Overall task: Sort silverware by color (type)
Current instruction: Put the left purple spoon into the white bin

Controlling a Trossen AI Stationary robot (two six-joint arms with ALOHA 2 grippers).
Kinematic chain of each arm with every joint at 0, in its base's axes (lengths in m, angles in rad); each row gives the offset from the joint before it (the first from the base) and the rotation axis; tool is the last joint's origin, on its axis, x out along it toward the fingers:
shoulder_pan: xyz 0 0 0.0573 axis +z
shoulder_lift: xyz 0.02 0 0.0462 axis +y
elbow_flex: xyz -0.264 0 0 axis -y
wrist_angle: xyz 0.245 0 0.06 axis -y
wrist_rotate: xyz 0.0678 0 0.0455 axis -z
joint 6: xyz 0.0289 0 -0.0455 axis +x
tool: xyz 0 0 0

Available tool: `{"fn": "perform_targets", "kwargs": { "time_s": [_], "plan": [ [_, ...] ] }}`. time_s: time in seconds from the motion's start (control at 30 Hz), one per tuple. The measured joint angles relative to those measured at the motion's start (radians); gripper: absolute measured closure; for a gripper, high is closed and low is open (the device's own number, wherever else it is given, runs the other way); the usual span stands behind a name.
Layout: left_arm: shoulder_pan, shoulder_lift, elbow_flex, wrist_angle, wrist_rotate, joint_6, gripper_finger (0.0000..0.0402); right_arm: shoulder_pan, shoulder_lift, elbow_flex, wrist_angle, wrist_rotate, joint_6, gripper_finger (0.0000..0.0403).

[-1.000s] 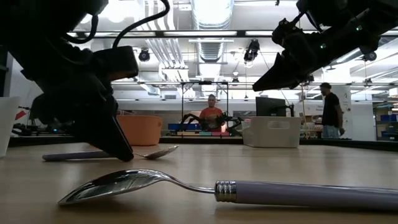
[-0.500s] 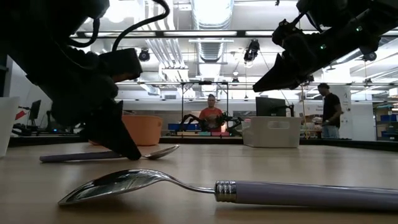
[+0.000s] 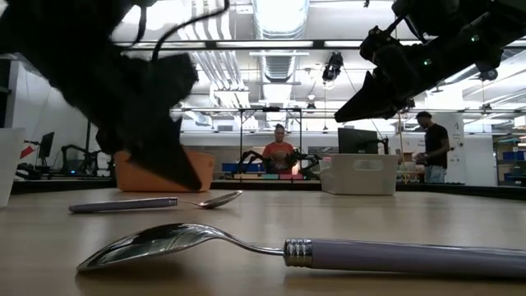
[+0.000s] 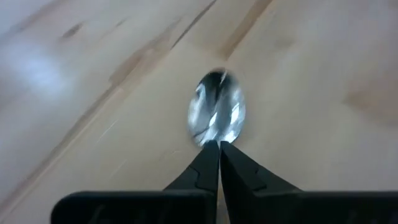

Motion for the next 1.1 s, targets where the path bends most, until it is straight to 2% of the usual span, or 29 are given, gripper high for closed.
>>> {"fn": "perform_targets", "kwargs": {
  "time_s": [0.43,0.53,0.7,0.8,0.93,1.0,1.1],
  "plan": [
    [0.000,-0.133,0.015,-0.015,-0.013,0.021,0.0401,0.000,0.000,0.000,-0.001,0.000,0.018,0.0335],
    [0.000,-0.178,0.070,-0.125,0.003,0.026,0.0401,0.000,0.000,0.000,-0.001,0.000,0.018,0.0335],
    [-0.002,-0.229,0.242,-0.490,0.040,0.028,0.0401,0.000,0.000,-0.001,-0.001,0.000,0.018,0.0335],
    [-0.010,-0.224,0.336,-0.654,0.079,0.087,0.0401,0.000,0.000,-0.002,-0.001,0.000,0.018,0.0335],
    [-0.024,-0.199,0.384,-0.666,0.145,0.256,0.0402,0.000,0.000,-0.002,-0.001,0.000,0.018,0.0335],
    [-0.023,-0.183,0.386,-0.649,0.159,0.289,0.0401,0.000,0.000,-0.002,0.000,0.000,0.018,0.0335],
    [-0.016,-0.159,0.358,-0.602,0.129,0.289,0.0401,0.000,0.000,-0.002,0.000,0.000,0.019,0.0335]
  ]
}}
